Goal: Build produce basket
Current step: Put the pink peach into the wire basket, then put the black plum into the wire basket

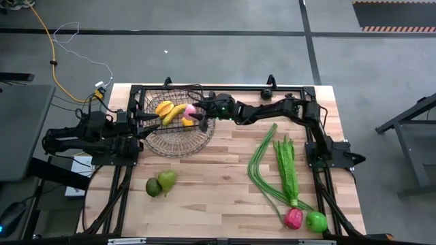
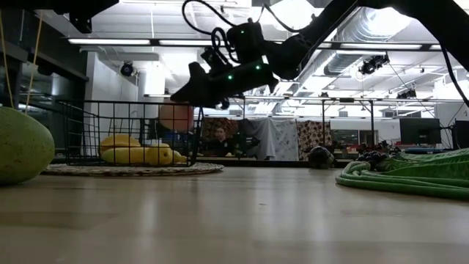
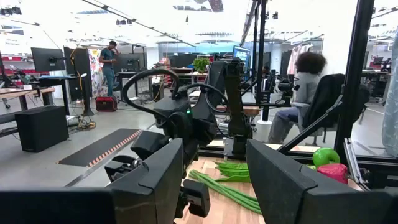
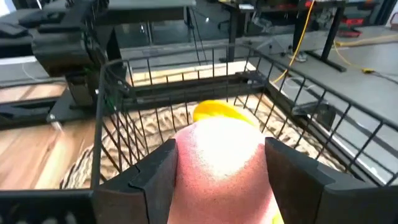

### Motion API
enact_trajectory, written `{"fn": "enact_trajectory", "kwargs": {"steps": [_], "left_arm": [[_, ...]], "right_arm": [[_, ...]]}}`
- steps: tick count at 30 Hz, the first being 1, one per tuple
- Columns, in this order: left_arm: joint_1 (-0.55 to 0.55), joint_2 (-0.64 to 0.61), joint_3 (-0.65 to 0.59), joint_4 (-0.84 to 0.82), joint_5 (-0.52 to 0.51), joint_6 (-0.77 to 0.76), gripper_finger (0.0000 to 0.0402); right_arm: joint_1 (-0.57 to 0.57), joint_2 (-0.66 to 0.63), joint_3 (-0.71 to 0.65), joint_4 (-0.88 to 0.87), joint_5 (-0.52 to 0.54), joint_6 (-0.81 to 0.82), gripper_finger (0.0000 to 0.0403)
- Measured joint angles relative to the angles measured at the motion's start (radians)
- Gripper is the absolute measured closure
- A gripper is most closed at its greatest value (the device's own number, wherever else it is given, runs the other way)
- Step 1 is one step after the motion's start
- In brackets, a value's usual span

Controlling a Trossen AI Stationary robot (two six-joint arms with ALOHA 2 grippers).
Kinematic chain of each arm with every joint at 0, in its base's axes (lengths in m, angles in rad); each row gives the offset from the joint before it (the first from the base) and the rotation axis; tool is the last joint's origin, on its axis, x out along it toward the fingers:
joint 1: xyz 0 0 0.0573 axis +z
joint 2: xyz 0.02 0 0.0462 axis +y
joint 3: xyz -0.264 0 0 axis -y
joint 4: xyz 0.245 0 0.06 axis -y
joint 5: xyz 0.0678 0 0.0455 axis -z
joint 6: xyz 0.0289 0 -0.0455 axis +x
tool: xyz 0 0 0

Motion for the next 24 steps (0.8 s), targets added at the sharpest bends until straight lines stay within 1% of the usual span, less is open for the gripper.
{"fn": "enact_trajectory", "kwargs": {"steps": [4,8,11,13,18,22,24], "left_arm": [[0.0,0.0,0.0,0.003,0.0,0.0,0.0236],[0.0,0.0,0.0,0.004,0.0,0.0,0.0236],[0.0,0.0,0.0,0.004,0.0,0.0,0.0236],[0.0,0.0,0.0,0.004,0.0,0.0,0.0236],[0.0,0.0,0.0,0.003,0.0,0.0,0.0236],[0.0,0.0,0.0,0.002,-0.009,0.017,0.0236],[0.0,0.0,0.0,-0.006,-0.018,0.017,0.0236]], "right_arm": [[0.0,0.0,0.0,-0.025,0.0,0.0,0.018],[0.0,0.0,0.025,-0.06,-0.003,0.003,0.0144],[0.0,0.0,0.076,-0.14,-0.004,-0.019,0.0119],[0.0,0.0,0.118,-0.22,-0.004,-0.037,0.0109],[0.0,-0.003,0.205,-0.342,-0.004,-0.088,0.0103],[0.0,-0.03,0.204,-0.376,-0.003,-0.12,0.0103],[0.001,-0.063,0.168,-0.372,-0.004,-0.124,0.0103]]}}
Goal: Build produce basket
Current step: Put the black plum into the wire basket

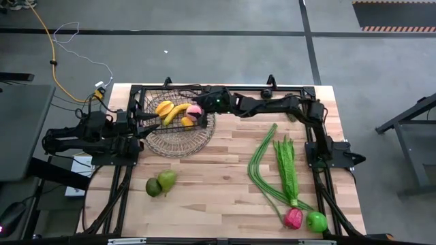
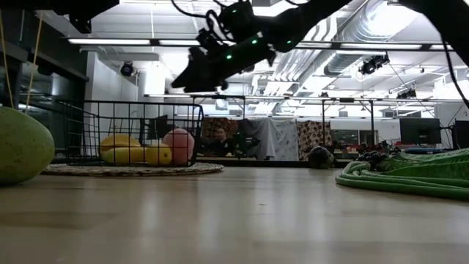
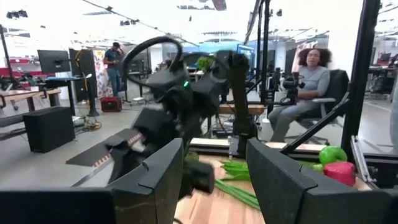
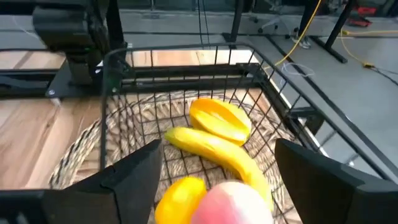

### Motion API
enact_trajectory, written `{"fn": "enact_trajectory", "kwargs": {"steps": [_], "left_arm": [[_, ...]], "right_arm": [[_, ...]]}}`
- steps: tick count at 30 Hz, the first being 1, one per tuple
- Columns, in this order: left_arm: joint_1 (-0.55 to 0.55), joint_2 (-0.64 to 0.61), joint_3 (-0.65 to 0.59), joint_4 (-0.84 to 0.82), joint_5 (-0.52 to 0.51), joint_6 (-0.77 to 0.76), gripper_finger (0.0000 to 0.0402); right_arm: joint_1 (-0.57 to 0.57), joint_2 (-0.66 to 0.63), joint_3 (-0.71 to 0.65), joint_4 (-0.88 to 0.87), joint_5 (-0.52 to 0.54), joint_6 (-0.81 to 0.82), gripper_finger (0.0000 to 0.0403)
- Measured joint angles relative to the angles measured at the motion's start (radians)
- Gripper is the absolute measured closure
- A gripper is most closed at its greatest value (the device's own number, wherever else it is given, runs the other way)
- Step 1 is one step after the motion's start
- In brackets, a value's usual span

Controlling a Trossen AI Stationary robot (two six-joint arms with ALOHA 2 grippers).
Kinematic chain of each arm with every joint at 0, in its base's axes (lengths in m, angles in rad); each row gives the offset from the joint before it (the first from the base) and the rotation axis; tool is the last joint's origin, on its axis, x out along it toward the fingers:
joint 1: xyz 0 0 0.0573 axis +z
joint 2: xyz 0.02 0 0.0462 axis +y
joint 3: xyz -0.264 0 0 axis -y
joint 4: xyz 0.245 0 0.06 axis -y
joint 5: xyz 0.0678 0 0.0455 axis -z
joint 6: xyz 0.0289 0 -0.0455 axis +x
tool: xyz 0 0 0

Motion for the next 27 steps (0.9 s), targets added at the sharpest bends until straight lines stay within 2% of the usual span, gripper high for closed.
{"fn": "enact_trajectory", "kwargs": {"steps": [5,13,17,21,27], "left_arm": [[0.0,0.0,0.0,-0.017,-0.007,0.0,0.0236],[0.0,0.0,0.0,-0.008,-0.009,0.0,0.0236],[0.0,0.0,0.0,-0.007,-0.009,0.0,0.0236],[0.0,0.0,0.0,0.01,-0.009,0.0,0.0236],[0.0,0.0,0.0,0.014,-0.009,0.009,0.0236]], "right_arm": [[0.014,-0.125,-0.201,0.094,0.009,0.003,0.0103],[0.082,-0.416,-0.7,0.578,0.14,0.08,0.0103],[0.13,-0.528,-0.876,0.741,0.237,0.123,0.0103],[0.146,-0.609,-0.953,0.758,0.358,0.149,0.0103],[0.144,-0.655,-0.955,0.687,0.393,0.196,0.0103]]}}
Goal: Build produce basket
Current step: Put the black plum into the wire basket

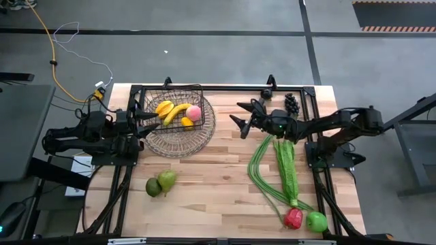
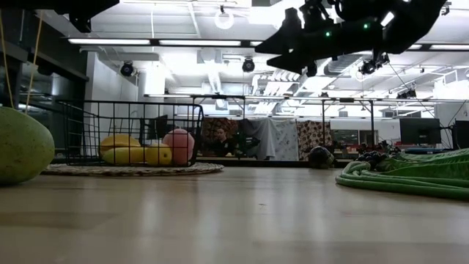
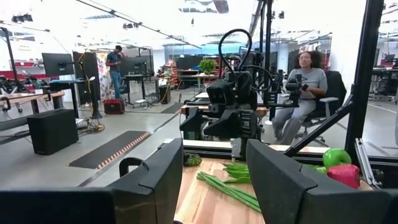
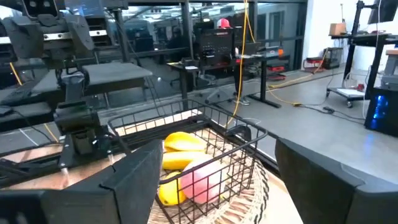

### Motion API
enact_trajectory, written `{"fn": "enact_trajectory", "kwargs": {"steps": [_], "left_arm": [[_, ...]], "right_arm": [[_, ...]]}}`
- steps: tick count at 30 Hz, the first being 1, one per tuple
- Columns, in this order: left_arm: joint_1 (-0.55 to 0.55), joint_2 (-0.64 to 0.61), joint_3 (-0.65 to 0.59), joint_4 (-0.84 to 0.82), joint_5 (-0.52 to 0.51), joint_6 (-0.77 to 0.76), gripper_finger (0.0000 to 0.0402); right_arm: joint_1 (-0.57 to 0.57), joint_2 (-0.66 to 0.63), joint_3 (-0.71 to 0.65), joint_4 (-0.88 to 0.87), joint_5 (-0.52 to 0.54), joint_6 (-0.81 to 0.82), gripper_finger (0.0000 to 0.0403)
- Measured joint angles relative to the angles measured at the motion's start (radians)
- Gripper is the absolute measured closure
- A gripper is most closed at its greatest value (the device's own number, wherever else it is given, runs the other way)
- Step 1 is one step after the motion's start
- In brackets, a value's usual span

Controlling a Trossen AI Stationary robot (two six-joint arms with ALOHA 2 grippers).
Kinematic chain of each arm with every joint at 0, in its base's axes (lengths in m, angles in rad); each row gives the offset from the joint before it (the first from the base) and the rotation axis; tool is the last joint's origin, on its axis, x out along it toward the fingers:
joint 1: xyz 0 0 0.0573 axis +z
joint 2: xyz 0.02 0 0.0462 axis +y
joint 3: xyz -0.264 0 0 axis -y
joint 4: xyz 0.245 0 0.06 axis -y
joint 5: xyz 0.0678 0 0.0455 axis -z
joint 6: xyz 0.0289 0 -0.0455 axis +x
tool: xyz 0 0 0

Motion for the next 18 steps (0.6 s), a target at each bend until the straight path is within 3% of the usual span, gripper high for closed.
{"fn": "enact_trajectory", "kwargs": {"steps": [18], "left_arm": [[0.0,0.0,0.0,0.0,0.0,-0.018,0.0236]], "right_arm": [[0.0,0.0,0.004,-0.039,0.009,0.015,0.0103]]}}
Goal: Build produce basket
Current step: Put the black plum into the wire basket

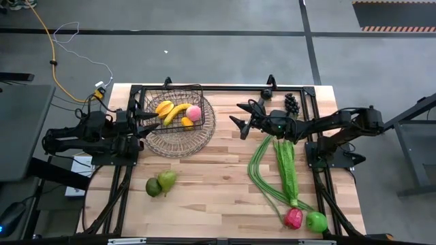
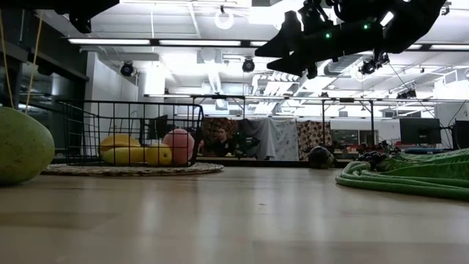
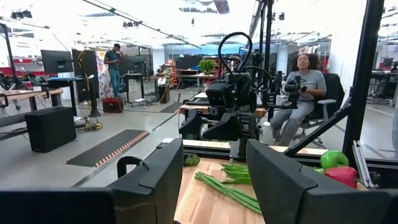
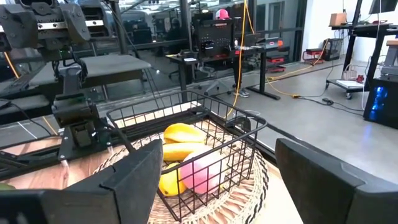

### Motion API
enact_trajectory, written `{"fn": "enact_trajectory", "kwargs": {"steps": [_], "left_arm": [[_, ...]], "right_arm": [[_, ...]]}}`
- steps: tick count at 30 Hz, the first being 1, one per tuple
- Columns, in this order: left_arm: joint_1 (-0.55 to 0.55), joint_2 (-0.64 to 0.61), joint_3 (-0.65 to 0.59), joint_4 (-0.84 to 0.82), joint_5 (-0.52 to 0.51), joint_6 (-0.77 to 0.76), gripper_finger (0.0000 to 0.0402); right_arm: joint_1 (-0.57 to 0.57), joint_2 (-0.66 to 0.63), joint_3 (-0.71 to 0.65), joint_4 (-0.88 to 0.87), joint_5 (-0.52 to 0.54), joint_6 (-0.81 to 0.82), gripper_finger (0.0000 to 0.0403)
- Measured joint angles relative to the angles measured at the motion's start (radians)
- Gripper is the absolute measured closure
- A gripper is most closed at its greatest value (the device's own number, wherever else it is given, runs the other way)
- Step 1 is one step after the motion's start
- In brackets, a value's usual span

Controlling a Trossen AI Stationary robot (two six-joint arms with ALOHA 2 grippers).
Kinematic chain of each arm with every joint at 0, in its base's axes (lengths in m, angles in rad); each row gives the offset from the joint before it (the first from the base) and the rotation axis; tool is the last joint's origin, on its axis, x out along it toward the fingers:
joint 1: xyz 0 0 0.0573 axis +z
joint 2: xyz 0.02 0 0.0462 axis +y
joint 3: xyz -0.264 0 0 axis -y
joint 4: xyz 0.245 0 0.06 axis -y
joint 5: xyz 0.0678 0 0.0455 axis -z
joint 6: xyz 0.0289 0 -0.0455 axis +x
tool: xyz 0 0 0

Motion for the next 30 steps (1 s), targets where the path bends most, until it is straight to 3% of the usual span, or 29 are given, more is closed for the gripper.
{"fn": "enact_trajectory", "kwargs": {"steps": [30], "left_arm": [[0.0,0.124,0.0,0.058,-0.005,-0.035,0.0236]], "right_arm": [[0.0,0.001,0.001,-0.063,0.018,0.049,0.0103]]}}
